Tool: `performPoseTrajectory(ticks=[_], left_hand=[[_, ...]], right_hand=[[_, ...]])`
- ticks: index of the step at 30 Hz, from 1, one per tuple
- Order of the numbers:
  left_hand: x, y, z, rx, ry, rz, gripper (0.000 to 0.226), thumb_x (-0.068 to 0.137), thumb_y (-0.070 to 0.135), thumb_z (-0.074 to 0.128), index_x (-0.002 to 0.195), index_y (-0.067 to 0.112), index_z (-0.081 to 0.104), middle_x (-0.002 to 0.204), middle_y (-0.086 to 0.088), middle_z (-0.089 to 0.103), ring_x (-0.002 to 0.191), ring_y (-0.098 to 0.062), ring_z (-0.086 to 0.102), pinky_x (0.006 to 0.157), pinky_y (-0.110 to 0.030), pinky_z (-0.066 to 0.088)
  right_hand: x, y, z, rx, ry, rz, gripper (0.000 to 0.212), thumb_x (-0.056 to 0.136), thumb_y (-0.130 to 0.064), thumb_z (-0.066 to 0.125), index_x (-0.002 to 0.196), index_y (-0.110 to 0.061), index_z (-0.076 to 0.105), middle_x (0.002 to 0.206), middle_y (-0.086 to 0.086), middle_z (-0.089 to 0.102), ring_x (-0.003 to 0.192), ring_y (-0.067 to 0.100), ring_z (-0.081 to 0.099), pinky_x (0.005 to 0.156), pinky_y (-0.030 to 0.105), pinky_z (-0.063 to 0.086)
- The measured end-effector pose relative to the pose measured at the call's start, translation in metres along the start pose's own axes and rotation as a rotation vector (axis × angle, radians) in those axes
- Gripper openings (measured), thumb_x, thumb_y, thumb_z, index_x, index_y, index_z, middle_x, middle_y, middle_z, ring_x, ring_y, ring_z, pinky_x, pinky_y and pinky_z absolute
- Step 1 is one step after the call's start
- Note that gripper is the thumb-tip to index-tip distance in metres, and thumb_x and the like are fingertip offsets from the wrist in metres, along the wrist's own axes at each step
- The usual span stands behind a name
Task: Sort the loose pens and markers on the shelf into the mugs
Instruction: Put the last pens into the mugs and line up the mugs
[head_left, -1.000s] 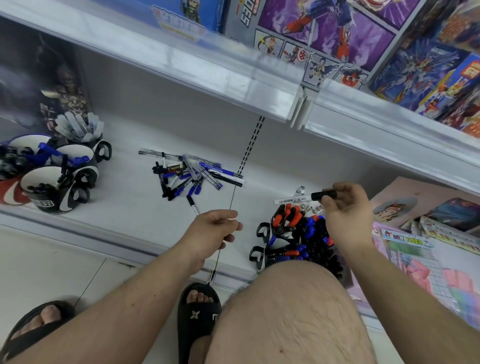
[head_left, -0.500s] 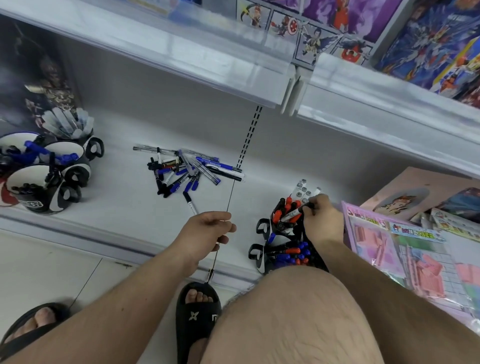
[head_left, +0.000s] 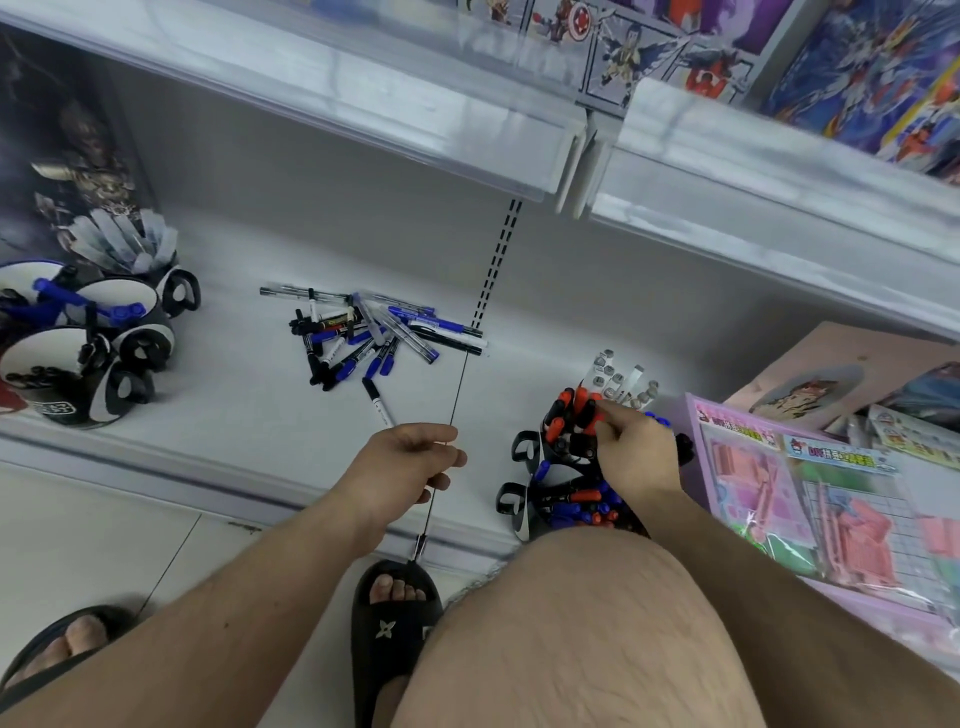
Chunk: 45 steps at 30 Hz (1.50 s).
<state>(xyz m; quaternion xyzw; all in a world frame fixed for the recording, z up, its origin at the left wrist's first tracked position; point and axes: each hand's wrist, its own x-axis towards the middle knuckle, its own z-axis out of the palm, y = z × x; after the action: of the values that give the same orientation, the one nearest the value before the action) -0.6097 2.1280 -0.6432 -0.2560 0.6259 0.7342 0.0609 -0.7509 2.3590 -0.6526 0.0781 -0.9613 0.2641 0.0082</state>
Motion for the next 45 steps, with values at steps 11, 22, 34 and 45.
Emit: performPoseTrajectory(ticks=[11,22,34,45], left_hand=[[0.001,0.017,-0.016,-0.021,0.007,0.017,0.02,0.093,0.01,0.061,0.109,0.021,0.067,0.092,0.002,0.076,0.075,-0.014,0.063,0.071,-0.027,0.049],[0.033,0.025,-0.099,-0.213,0.297,-0.052,0.016,0.096,0.015,0.057,0.108,0.017,0.067,0.095,-0.001,0.074,0.075,-0.018,0.061,0.07,-0.029,0.048],[0.058,-0.012,-0.16,-0.354,0.463,-0.143,0.015,0.096,0.017,0.056,0.107,0.017,0.066,0.09,0.001,0.073,0.073,-0.017,0.06,0.072,-0.029,0.047],[0.093,-0.025,-0.149,-0.389,0.327,-0.287,0.025,0.098,0.044,0.048,0.103,0.022,0.061,0.103,0.001,0.067,0.096,-0.019,0.064,0.087,-0.04,0.054]], right_hand=[[0.009,-0.075,-0.034,0.705,-0.042,0.238,0.015,0.095,-0.015,0.06,0.084,-0.019,0.069,0.094,0.006,0.074,0.091,0.019,0.072,0.09,0.037,0.057],[0.03,-0.136,0.083,0.426,-0.493,0.218,0.018,0.089,-0.022,0.063,0.081,-0.007,0.068,0.081,0.004,0.068,0.076,0.021,0.069,0.073,0.031,0.051],[0.053,-0.144,0.238,-0.232,-0.581,-0.138,0.052,0.095,-0.034,0.06,0.136,-0.007,0.042,0.127,0.012,0.049,0.107,0.026,0.055,0.081,0.03,0.047],[0.02,-0.212,0.237,0.29,-0.689,-0.175,0.012,0.085,-0.017,0.064,0.082,-0.028,0.063,0.077,-0.006,0.07,0.073,0.014,0.066,0.068,0.025,0.056]])
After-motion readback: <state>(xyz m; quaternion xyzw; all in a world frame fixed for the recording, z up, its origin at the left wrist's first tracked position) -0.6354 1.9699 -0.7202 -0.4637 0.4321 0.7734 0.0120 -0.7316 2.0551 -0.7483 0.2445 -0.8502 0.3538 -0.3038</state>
